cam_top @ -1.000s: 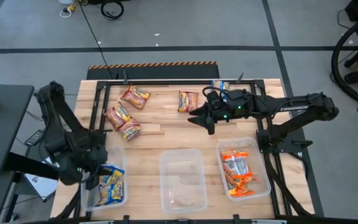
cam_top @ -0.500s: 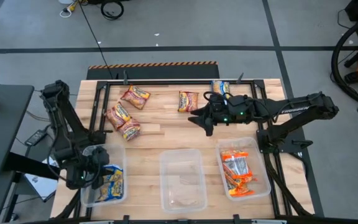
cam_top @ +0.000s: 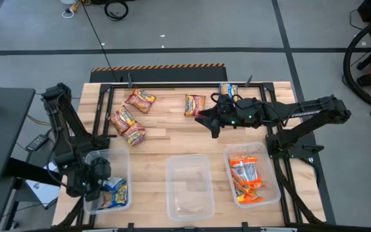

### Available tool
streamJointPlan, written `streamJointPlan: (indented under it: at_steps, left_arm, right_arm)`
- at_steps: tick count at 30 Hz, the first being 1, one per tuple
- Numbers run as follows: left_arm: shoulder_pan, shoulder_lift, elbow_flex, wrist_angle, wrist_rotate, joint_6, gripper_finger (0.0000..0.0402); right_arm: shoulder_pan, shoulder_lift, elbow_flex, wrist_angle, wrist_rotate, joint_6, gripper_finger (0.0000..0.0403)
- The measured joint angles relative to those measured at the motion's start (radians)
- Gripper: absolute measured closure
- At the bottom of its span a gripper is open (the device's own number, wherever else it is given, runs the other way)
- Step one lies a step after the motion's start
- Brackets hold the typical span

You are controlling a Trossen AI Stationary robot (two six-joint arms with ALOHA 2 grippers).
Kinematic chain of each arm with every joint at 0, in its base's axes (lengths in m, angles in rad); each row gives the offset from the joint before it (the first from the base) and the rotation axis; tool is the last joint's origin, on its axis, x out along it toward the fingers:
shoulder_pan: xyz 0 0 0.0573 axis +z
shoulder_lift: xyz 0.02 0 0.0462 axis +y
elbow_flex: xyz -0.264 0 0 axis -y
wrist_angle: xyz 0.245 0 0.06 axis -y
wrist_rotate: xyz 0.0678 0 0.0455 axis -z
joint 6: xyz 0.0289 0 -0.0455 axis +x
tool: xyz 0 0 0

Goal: Sort Maruchan noodles
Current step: Put the middle left blue noodle pack into the left transparent bin, then put the bottom blue noodle pack into the left transparent bin

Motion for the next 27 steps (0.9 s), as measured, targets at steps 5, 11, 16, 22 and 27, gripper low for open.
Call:
streamJointPlan:
  at_steps: [5, 11, 16, 22, 27]
  left_arm:
    - [0.035, -0.025, 0.056, -0.002, 0.018, 0.055, 0.0182]
    - [0.109, -0.099, 0.136, 0.009, 0.017, 0.162, 0.0183]
    - [0.216, -0.158, 0.179, 0.013, -0.07, 0.289, 0.0184]
    - [0.408, -0.214, 0.197, 0.118, -0.161, 0.482, 0.0184]
    - [0.584, -0.223, 0.197, 0.239, -0.17, 0.63, 0.0184]
  right_arm:
    - [0.0, 0.0, 0.0, -0.052, 0.085, 0.005, 0.0187]
    - [-0.07, 0.0, 0.0, -0.431, 0.246, 0.243, 0.0187]
    - [-0.179, 0.0, -0.061, -0.636, 0.255, 0.21, 0.0187]
    - [-0.302, 0.044, -0.197, -0.585, 0.121, -0.018, 0.0187]
    - [-0.414, 0.159, -0.249, -0.51, -0.023, -0.202, 0.0195]
